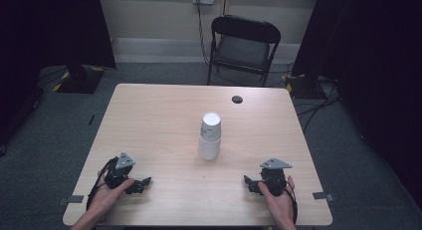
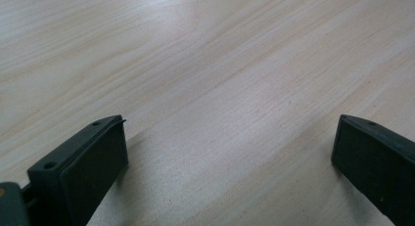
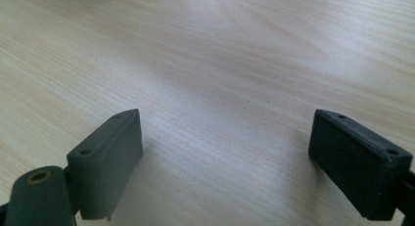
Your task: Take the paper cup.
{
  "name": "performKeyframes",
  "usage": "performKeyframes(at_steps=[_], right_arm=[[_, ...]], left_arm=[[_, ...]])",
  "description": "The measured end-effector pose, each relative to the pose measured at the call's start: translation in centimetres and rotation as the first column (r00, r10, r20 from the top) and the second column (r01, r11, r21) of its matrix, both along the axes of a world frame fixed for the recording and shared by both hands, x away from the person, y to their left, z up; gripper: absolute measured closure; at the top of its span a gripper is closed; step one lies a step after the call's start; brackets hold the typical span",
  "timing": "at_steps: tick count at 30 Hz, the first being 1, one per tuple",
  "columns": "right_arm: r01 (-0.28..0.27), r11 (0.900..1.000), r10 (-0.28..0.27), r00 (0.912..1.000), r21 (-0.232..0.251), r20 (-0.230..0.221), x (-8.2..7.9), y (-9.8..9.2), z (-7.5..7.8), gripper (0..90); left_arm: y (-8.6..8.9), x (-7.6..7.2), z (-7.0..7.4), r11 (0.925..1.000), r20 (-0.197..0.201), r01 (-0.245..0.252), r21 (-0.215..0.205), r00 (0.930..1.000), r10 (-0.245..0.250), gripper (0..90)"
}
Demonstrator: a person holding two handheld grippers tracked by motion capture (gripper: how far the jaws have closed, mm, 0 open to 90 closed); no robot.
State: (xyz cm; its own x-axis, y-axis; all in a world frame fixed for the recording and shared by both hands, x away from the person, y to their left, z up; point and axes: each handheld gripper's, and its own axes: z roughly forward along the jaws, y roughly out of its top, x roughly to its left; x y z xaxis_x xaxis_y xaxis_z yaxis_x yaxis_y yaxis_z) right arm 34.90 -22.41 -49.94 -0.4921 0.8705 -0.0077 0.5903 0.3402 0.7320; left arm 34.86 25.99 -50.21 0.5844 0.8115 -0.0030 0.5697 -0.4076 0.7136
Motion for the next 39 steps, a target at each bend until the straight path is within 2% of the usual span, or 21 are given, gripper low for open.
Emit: performKeyframes(at_steps=[9,15,18,21,23,26,28,29,33,35,39], right_arm=[[0.007,1.000,-0.007,1.0000,0.006,-0.002,0.0,0.2,0.0,12.4],[-0.038,0.999,0.038,0.9993,0.015,-0.006,-0.1,0.4,0.2,14.5],[-0.060,0.998,0.060,0.9982,0.029,0.010,-0.2,0.6,0.6,15.3],[-0.099,0.994,0.098,0.9946,0.045,0.034,-0.3,0.9,1.1,20.6],[-0.120,0.991,0.117,0.9917,0.061,0.055,-0.3,1.1,1.4,20.6],[-0.137,0.988,0.133,0.9895,0.067,0.057,-0.3,1.3,1.6,20.8],[-0.155,0.986,0.151,0.9864,0.057,0.066,-0.3,1.7,1.9,23.5],[-0.157,0.987,0.154,0.9849,0.029,0.078,-0.5,2.1,2.4,23.8],[-0.177,0.983,0.173,0.9814,0.042,0.083,-0.6,2.5,3.1,24.3],[-0.199,0.978,0.192,0.9755,0.059,0.107,-0.7,2.8,4.0,24.2],[-0.228,0.969,0.217,0.9689,0.092,0.119,-0.4,3.3,4.8,21.9]], left_arm=[[0.0,0.1,0.0,1.0000,0.000,0.008,-0.001,1.0000,-0.008,0.0],[0.0,0.1,0.0,1.0000,0.000,0.008,-0.002,1.0000,-0.008,0.0],[0.0,0.1,0.0,0.9999,0.001,0.011,0.001,0.9999,-0.011,0.0],[0.0,0.1,0.0,1.0000,-0.001,0.009,-0.001,1.0000,-0.009,0.0],[0.0,0.1,0.0,1.0000,-0.001,0.008,-0.001,1.0000,-0.008,0.0],[0.0,0.1,0.0,1.0000,-0.001,0.008,-0.001,1.0000,-0.008,0.0],[0.0,0.1,0.0,1.0000,-0.001,0.008,-0.001,1.0000,-0.008,0.0],[0.0,0.1,0.0,1.0000,-0.001,0.008,-0.001,1.0000,-0.008,0.0],[0.0,0.1,0.0,1.0000,0.000,0.008,-0.001,1.0000,-0.008,0.0],[0.0,0.1,0.0,1.0000,0.000,0.008,-0.001,1.0000,-0.008,0.0],[0.0,0.1,0.0,1.0000,-0.001,0.010,-0.001,1.0000,-0.010,0.0]])
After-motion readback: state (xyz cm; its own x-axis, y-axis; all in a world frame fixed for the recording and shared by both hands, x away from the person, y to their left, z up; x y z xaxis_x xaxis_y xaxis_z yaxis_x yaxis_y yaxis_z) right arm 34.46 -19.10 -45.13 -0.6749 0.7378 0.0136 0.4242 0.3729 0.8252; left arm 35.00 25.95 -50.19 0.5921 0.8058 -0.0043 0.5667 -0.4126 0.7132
